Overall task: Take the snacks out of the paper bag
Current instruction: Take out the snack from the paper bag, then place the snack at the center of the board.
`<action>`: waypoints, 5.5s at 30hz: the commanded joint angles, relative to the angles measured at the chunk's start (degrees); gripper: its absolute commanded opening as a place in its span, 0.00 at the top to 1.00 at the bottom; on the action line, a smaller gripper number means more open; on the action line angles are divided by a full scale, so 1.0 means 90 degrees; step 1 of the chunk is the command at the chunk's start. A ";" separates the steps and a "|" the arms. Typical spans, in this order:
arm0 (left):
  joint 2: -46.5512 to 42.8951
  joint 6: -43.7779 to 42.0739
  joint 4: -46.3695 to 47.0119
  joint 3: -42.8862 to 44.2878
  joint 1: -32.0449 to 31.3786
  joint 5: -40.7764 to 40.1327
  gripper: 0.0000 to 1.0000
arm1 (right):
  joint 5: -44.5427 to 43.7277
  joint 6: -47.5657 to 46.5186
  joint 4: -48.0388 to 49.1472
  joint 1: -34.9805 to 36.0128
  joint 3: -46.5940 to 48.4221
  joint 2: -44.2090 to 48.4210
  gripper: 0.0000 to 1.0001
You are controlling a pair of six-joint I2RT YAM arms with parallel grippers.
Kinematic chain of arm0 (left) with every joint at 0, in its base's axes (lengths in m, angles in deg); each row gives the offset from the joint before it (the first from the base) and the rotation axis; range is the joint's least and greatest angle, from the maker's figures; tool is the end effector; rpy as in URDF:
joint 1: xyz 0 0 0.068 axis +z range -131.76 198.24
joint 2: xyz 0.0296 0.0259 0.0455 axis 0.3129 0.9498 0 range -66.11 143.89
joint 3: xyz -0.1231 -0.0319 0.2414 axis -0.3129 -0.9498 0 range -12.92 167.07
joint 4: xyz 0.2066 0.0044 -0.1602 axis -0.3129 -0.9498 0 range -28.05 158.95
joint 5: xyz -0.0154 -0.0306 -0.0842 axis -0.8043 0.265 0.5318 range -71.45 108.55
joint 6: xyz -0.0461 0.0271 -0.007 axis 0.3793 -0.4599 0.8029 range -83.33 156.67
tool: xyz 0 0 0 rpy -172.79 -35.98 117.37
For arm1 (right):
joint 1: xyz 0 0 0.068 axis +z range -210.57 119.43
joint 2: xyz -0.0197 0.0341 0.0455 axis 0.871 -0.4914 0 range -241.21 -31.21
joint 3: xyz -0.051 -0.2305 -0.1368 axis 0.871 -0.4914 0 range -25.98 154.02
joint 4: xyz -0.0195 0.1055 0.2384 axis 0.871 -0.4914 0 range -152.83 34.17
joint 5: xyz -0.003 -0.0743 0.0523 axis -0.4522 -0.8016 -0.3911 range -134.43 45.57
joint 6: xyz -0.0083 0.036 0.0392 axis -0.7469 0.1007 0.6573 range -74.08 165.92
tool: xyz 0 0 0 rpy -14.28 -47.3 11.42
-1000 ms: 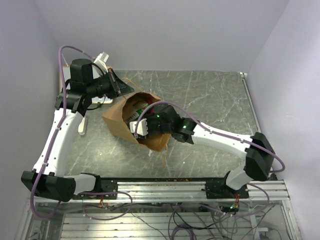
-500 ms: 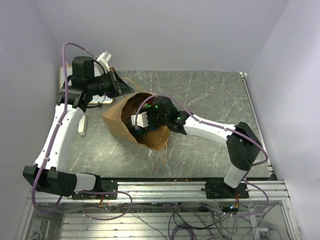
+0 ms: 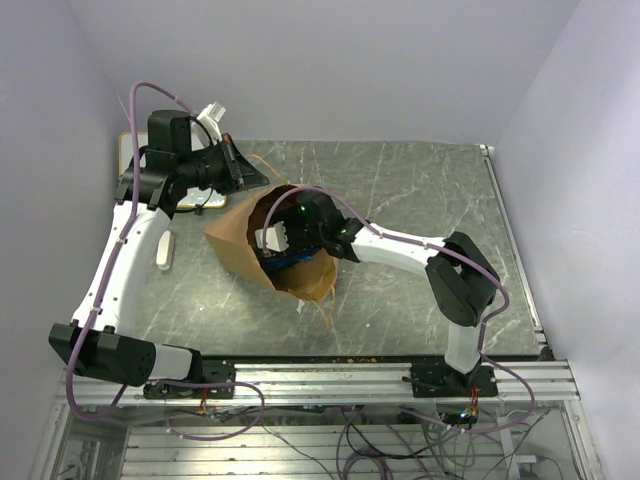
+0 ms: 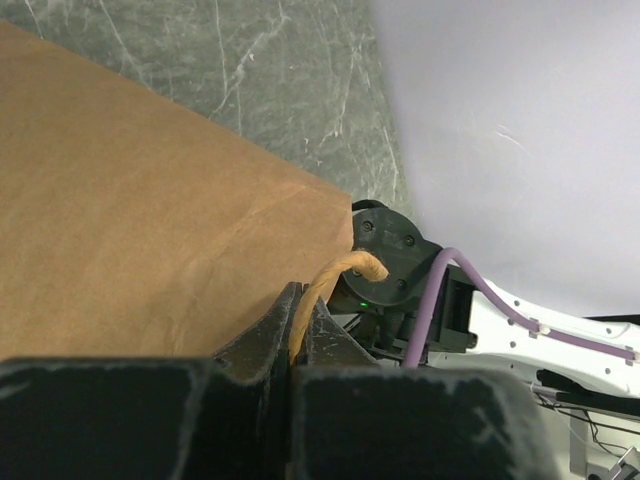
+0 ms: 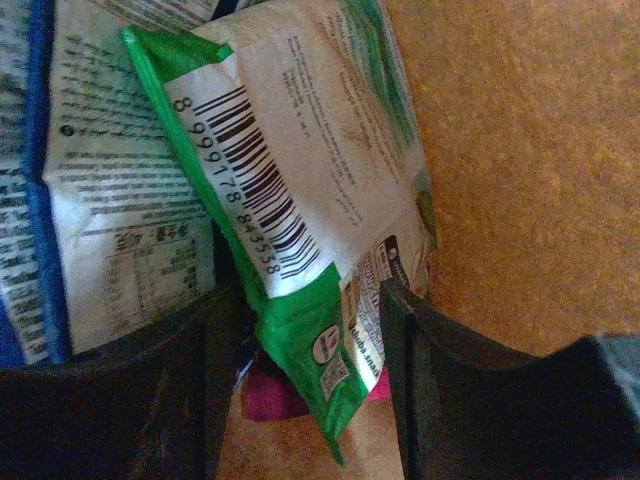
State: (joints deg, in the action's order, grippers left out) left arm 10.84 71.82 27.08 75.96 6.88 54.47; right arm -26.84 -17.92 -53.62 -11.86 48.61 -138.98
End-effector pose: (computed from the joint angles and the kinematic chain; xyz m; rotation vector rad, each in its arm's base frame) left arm 0.2672 -0.0750 0.4287 -0.0489 2.1887 -1.1321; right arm 0.2764 0.3310 0.2256 -1.8308 1.0032 0.1640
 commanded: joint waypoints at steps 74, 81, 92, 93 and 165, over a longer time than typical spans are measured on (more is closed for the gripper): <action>0.0472 0.0426 -0.0383 0.0954 0.0527 -0.0658 0.93 | -0.0723 0.7123 -0.4783 0.0008 0.2731 0.3159 1.00; 0.0416 0.0579 -0.0418 0.0876 0.0572 -0.1045 0.93 | -0.0636 0.7592 -0.5907 0.0001 0.3921 0.3433 1.00; 0.0372 0.0562 -0.0278 0.0862 0.0578 -0.1253 0.93 | -0.2285 0.7876 -0.5779 -0.0005 0.4841 0.3953 1.00; 0.0355 0.0500 -0.0254 0.0857 0.0578 -0.1227 0.93 | -0.2504 0.7900 -0.5606 -0.0007 0.4848 0.3961 1.00; -0.0754 0.0380 -0.0444 -0.0717 -0.0271 -0.0666 0.93 | -0.1367 1.0454 -0.3560 -0.5258 -0.2682 0.5339 0.28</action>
State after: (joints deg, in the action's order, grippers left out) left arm 5.68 75.04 22.75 69.64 4.63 46.01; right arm -54.08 82.12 -92.50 -64.95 22.82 -91.74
